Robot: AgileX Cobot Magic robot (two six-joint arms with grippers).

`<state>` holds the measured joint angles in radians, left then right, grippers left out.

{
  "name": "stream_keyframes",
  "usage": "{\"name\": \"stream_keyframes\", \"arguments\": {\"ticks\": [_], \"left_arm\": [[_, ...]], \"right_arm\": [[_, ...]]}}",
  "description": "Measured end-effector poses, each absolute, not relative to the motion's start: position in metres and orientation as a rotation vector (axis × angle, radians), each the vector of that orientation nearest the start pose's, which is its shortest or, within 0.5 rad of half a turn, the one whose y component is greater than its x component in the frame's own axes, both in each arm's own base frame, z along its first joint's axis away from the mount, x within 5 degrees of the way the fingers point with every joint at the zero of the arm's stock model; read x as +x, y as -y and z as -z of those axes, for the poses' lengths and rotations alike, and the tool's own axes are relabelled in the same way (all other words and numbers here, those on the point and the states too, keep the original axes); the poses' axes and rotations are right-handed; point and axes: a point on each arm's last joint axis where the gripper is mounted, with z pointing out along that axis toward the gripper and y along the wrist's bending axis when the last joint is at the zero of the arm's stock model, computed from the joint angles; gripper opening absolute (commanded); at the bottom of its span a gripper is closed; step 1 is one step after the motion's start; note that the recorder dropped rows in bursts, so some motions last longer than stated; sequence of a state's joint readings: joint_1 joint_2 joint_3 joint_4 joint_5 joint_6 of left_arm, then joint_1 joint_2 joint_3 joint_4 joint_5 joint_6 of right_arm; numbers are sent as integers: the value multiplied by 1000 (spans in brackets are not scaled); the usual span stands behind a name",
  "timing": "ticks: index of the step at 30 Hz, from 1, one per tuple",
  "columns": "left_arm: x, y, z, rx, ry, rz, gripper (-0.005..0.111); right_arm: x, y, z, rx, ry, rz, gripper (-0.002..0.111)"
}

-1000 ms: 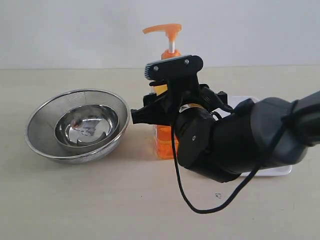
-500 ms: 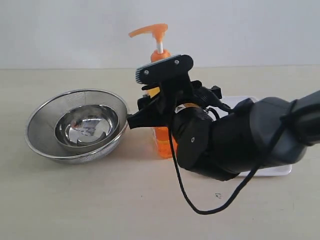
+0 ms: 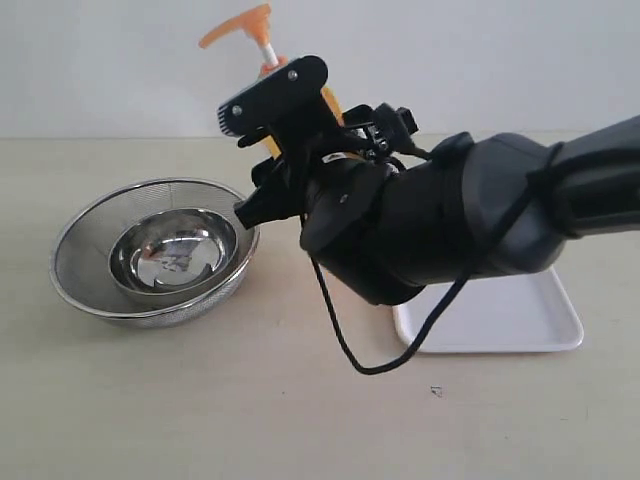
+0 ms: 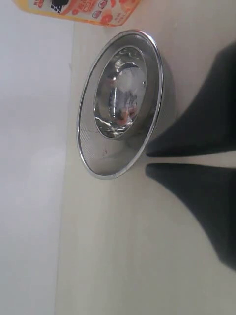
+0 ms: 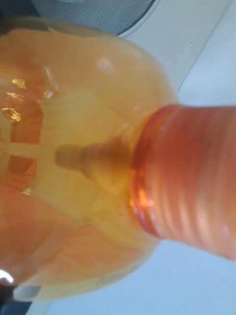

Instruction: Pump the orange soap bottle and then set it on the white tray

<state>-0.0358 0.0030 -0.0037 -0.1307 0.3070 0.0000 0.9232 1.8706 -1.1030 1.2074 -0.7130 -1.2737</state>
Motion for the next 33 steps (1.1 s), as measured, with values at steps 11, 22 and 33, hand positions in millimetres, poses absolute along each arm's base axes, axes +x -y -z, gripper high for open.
{"name": "stream_keyframes", "arguments": {"ticks": [11, 22, 33], "left_arm": [[54, 6, -187, -51, -1789, 150, 5], [54, 6, -187, -51, -1789, 150, 5], [54, 6, -187, -51, -1789, 150, 5]], "right_arm": [[274, -322, -202, -650, -1689, 306, 0], [278, -318, -180, -514, -1795, 334, 0], [278, -318, -180, -409, -1820, 255, 0]]}}
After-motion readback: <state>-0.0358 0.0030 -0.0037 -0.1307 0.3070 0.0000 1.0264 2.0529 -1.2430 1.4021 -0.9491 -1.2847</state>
